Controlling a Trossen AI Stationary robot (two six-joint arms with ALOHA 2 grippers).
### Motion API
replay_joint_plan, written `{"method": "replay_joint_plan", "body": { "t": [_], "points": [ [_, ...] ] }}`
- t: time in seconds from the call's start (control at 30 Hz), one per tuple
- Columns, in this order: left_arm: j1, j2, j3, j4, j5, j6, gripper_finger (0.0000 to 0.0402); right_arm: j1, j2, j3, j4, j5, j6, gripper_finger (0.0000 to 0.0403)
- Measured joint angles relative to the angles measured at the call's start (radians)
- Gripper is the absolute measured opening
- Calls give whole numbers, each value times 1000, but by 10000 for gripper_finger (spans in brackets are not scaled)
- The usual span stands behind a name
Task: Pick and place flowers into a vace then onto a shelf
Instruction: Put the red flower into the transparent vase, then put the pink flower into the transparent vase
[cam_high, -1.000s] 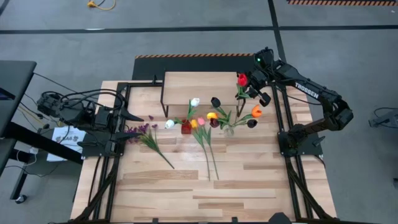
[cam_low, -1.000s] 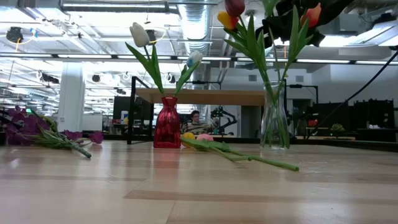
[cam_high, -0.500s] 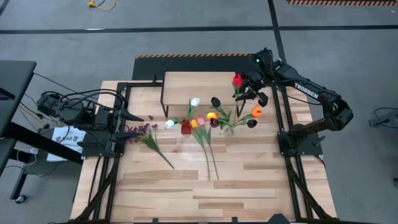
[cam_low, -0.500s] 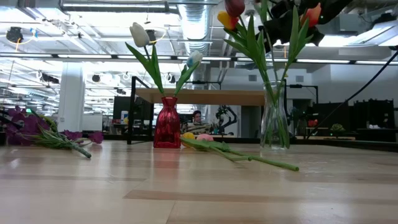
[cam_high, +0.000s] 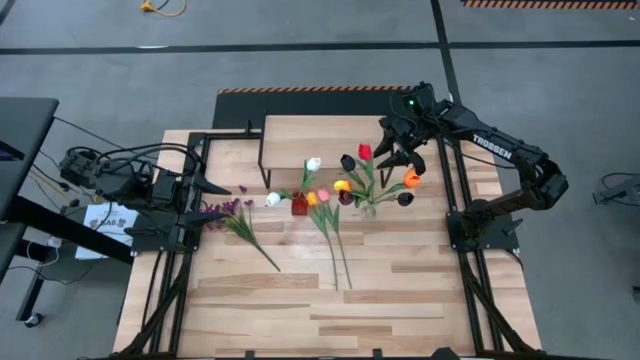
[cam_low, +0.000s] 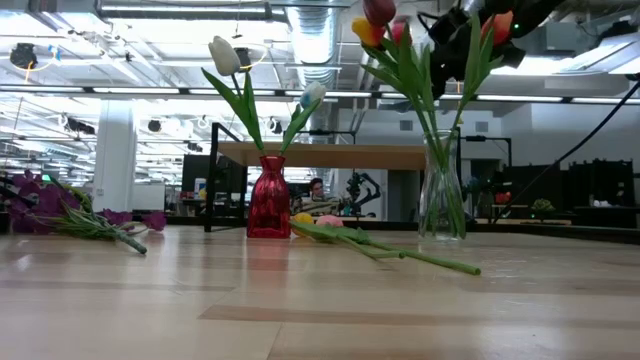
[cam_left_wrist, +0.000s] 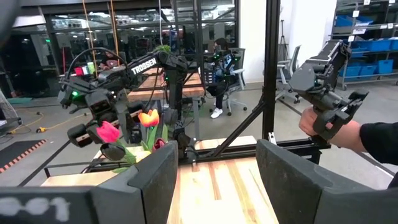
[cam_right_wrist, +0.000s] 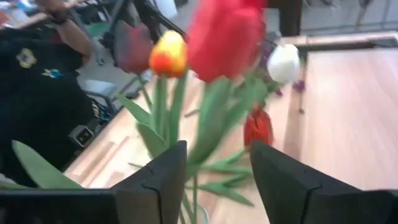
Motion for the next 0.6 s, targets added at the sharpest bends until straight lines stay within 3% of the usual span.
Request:
{"method": "replay_joint_plan", "body": {
  "t": [0.6],
  "points": [
    [0, 0, 0, 0, -9, -5, 208, -65, -185, 1, 36, 36, -2, 193]
  ]
}}
